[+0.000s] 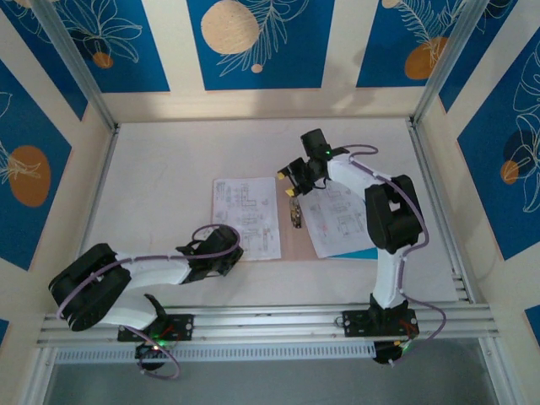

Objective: Put the files into the folder

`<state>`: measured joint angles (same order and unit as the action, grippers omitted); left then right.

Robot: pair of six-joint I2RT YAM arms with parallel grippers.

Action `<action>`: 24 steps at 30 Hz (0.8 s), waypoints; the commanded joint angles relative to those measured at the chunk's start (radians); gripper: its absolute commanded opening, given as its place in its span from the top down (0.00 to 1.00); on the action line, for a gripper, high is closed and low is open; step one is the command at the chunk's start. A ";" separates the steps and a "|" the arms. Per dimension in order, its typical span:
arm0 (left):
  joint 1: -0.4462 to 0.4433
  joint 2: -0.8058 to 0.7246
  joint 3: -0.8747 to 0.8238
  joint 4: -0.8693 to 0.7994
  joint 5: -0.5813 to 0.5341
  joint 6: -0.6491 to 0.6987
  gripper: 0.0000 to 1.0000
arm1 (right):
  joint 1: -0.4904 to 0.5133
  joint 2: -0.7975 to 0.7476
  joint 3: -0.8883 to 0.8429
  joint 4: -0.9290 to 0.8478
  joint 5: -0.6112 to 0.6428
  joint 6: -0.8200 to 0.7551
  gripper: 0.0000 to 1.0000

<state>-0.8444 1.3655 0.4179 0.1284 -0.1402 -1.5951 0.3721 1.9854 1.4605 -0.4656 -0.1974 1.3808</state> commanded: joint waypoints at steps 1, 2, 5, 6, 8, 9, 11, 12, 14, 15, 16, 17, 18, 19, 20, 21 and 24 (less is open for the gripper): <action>0.013 0.009 -0.029 -0.215 -0.025 -0.002 1.00 | -0.023 0.036 0.044 -0.052 -0.041 -0.007 0.53; 0.014 0.008 -0.029 -0.217 -0.025 0.000 1.00 | -0.024 0.039 0.059 -0.055 -0.040 -0.020 0.53; 0.016 0.009 -0.029 -0.215 -0.027 -0.002 1.00 | -0.028 0.043 0.119 -0.086 -0.045 -0.080 0.52; 0.015 0.011 -0.029 -0.212 -0.026 -0.002 1.00 | -0.030 0.040 0.135 -0.094 -0.053 -0.103 0.53; 0.017 0.015 -0.030 -0.201 -0.025 0.000 1.00 | -0.037 0.014 0.141 -0.100 -0.066 -0.141 0.53; 0.020 0.017 -0.030 -0.195 -0.025 -0.001 1.00 | -0.042 -0.016 0.128 -0.110 -0.059 -0.165 0.53; 0.025 0.017 -0.032 -0.185 -0.025 -0.003 1.00 | -0.054 -0.094 0.078 -0.141 -0.017 -0.209 0.52; 0.029 0.017 -0.034 -0.179 -0.026 -0.003 1.00 | -0.066 -0.138 0.037 -0.160 0.003 -0.229 0.53; 0.038 0.015 -0.035 -0.168 -0.021 -0.002 1.00 | -0.099 -0.220 -0.068 -0.192 0.039 -0.254 0.56; 0.046 0.012 -0.037 -0.165 -0.021 0.002 1.00 | -0.128 -0.267 -0.135 -0.204 0.057 -0.267 0.59; 0.053 0.006 -0.036 -0.165 -0.019 0.009 1.00 | -0.165 -0.308 -0.202 -0.215 0.067 -0.277 0.61; 0.060 -0.002 -0.036 -0.167 -0.017 0.019 1.00 | -0.201 -0.336 -0.258 -0.223 0.073 -0.286 0.63; 0.073 -0.010 -0.030 -0.173 -0.013 0.034 1.00 | -0.248 -0.369 -0.319 -0.223 0.068 -0.305 0.65; 0.083 -0.017 -0.022 -0.180 -0.005 0.054 1.00 | -0.294 -0.394 -0.368 -0.221 0.069 -0.334 0.66; 0.090 -0.023 -0.014 -0.184 0.000 0.073 1.00 | -0.333 -0.408 -0.395 -0.231 0.081 -0.357 0.66; 0.091 -0.030 0.007 -0.196 0.001 0.101 1.00 | -0.373 -0.416 -0.416 -0.245 0.090 -0.393 0.67; 0.085 -0.024 0.097 -0.244 0.019 0.191 0.83 | -0.473 -0.392 -0.427 -0.265 0.090 -0.470 0.74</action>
<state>-0.7650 1.3376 0.4522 0.0227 -0.1303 -1.4918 -0.0574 1.5829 1.0424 -0.6708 -0.1177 1.0210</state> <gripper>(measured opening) 0.129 0.272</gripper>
